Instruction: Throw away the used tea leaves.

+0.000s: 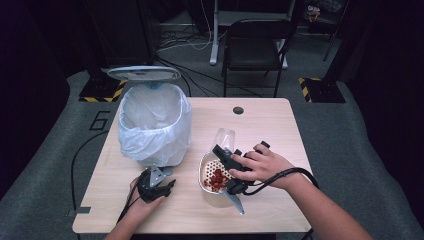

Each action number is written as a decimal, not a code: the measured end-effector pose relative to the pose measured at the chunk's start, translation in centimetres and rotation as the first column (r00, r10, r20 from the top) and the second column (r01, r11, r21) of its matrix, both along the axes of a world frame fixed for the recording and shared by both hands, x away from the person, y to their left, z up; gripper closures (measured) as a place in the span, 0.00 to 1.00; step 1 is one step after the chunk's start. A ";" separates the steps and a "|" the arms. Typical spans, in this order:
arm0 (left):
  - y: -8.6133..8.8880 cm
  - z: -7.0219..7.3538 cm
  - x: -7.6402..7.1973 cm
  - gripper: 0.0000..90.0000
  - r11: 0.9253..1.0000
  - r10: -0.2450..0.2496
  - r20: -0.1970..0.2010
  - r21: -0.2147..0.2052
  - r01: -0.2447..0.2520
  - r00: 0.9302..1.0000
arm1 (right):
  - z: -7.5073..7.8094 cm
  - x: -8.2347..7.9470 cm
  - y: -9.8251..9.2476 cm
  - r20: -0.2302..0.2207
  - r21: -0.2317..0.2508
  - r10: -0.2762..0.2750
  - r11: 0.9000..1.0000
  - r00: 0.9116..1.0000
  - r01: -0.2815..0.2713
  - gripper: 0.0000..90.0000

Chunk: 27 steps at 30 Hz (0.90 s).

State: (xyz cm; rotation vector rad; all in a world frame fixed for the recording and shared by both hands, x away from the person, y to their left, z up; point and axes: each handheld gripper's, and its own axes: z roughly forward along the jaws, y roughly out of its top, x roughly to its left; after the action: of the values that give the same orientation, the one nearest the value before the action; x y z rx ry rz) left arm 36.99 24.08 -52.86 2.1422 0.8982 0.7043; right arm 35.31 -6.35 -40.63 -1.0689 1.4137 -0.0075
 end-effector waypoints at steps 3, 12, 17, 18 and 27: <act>0.0 0.0 0.0 0.41 1.000 -0.001 -0.001 0.002 0.001 1.000 | 0.1 0.0 0.0 -0.004 -0.002 -0.002 1.000 1.000 0.002 0.56; 0.0 0.0 0.0 0.41 1.000 0.003 0.002 -0.009 -0.003 1.000 | -0.1 0.1 0.0 -0.049 0.079 0.001 0.997 0.999 0.003 0.56; 0.0 0.0 0.0 0.41 1.000 0.001 0.008 -0.004 -0.001 1.000 | 0.8 0.0 0.2 -0.092 0.081 -0.016 0.996 0.996 0.023 0.56; 0.0 0.0 0.0 0.41 1.000 -0.001 0.011 0.001 0.000 1.000 | 0.8 -0.1 0.2 -0.096 0.080 -0.019 0.996 0.995 0.026 0.56; 0.1 0.1 0.1 0.41 1.000 -0.005 0.007 0.016 0.005 1.000 | 2.6 0.6 0.3 -0.213 0.135 -0.022 0.990 0.977 0.052 0.56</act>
State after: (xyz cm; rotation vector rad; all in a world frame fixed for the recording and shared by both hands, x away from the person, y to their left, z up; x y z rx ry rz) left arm 37.04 24.16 -52.79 2.1544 0.8856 0.7183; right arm 35.91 -6.09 -38.06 -0.9480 1.6007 0.1807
